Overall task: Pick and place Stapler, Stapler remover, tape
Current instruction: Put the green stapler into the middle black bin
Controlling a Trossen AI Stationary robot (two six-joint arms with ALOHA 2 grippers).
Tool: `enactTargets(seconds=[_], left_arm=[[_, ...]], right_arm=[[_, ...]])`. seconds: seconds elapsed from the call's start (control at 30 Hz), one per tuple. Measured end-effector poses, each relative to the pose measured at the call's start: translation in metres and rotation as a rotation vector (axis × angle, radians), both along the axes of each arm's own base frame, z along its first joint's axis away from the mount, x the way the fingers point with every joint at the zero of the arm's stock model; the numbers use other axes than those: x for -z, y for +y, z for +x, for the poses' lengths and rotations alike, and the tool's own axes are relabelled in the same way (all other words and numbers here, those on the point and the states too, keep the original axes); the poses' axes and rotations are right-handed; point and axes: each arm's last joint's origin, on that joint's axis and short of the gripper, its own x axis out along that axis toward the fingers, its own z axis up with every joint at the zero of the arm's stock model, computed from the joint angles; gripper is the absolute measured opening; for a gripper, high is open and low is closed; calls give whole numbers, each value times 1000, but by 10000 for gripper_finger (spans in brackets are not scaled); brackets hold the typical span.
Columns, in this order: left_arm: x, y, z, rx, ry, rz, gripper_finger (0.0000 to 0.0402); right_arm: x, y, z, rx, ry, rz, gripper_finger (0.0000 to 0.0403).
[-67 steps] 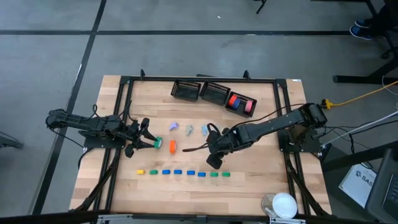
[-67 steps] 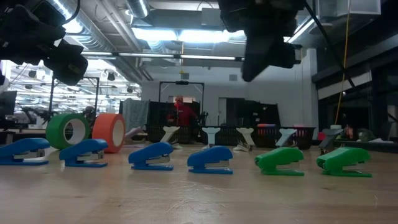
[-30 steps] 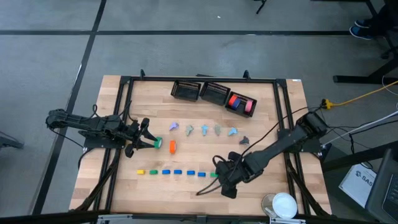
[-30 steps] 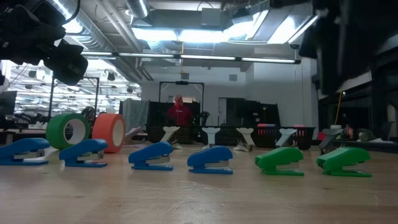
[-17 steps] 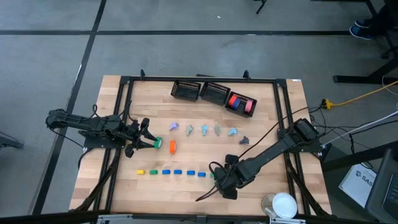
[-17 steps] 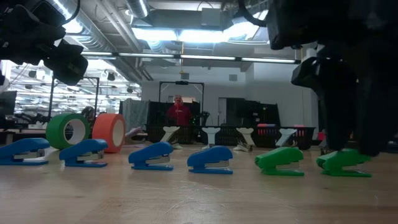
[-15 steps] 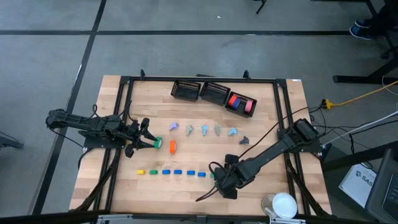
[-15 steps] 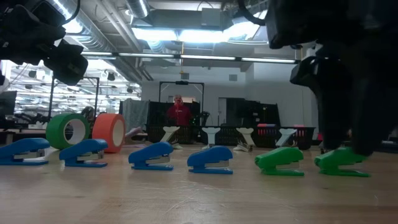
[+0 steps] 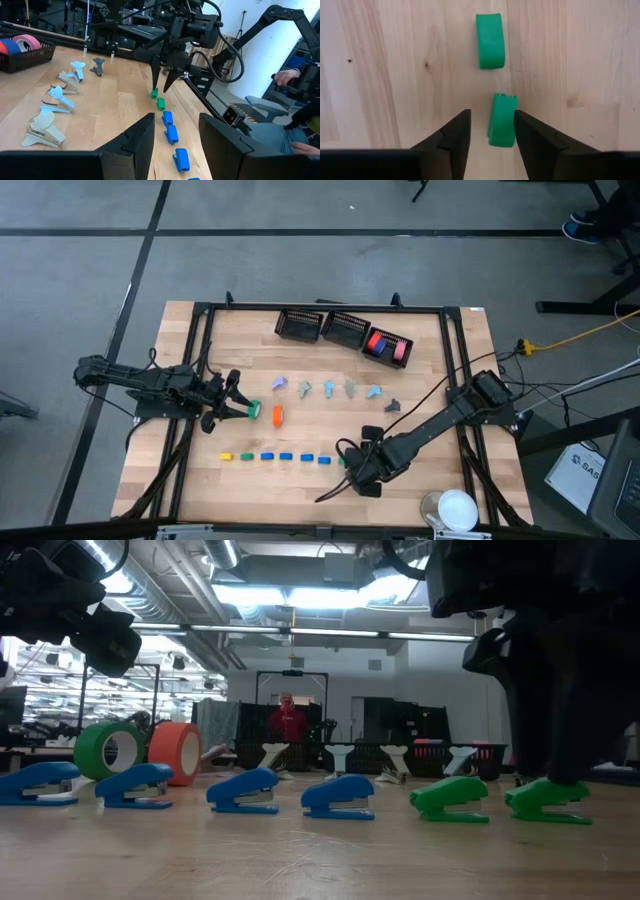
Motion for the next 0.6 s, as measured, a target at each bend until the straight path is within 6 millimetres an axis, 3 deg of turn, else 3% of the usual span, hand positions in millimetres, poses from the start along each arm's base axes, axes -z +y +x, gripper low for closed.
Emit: enactTargets(seconds=[0.6], left_arm=[[0,0,0,0,0,0,150]], right_arm=[[0,-5,-2,38,22,-38,151]])
